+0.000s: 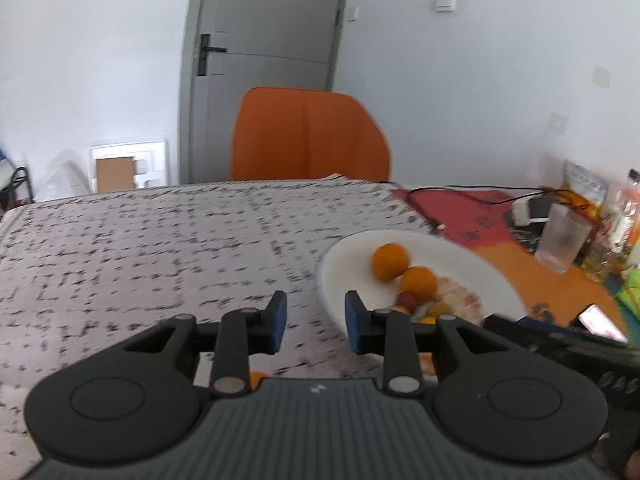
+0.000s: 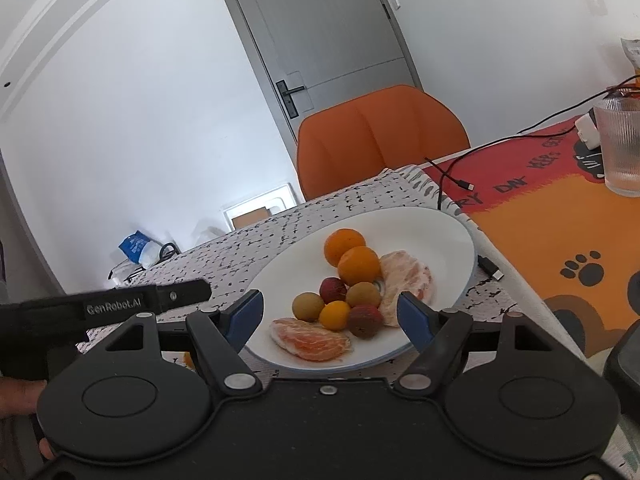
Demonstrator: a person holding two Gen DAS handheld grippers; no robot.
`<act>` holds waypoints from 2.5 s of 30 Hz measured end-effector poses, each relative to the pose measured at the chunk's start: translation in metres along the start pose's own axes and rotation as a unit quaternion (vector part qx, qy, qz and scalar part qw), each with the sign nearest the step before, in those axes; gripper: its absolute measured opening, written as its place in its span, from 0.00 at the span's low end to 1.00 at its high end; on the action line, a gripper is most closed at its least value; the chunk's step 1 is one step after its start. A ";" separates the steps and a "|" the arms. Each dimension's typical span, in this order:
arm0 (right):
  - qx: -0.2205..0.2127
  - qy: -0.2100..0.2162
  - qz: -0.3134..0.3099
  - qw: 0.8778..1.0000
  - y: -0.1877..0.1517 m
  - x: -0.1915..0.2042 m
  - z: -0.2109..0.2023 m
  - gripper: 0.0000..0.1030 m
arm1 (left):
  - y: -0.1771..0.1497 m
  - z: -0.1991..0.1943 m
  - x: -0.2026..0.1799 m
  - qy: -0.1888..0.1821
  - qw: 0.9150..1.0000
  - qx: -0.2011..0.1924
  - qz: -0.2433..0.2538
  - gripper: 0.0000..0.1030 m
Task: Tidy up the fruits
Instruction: 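Lower the peeled tangerine into the bowl and open the right tool, then lower the small orange into the white bowl and open the left tool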
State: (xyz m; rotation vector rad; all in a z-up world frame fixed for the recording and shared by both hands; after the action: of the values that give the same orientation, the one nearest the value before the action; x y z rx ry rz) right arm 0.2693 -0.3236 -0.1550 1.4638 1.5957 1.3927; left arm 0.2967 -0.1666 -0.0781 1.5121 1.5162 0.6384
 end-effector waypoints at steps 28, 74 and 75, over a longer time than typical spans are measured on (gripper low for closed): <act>0.011 0.007 -0.017 1.000 -0.008 0.030 0.015 1.00 | -0.052 -0.021 0.062 0.052 0.997 0.048 -0.033 0.37; -0.020 -0.028 0.030 0.999 0.002 -0.031 -0.015 1.00 | -0.001 0.016 -0.035 -0.027 0.999 0.007 0.028 0.26; -0.019 -0.027 0.030 0.999 0.003 -0.030 -0.014 1.00 | -0.002 0.015 -0.033 -0.026 0.999 0.008 0.026 0.27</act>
State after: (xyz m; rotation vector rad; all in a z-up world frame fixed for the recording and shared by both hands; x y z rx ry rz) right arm 0.2650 -0.3570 -0.1551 1.5245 1.4946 1.3969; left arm 0.3042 -0.2024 -0.0793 1.5738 1.4501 0.6130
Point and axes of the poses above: each gripper's, at about its wrist camera, not at the fingertips, and z roughly the way its jaws point, x to its left, y to its top, the point moved 10 cm from there along z, roughly the way its jaws point, and after that the axes turned 7 degrees about -z, right-handed, at the moved point
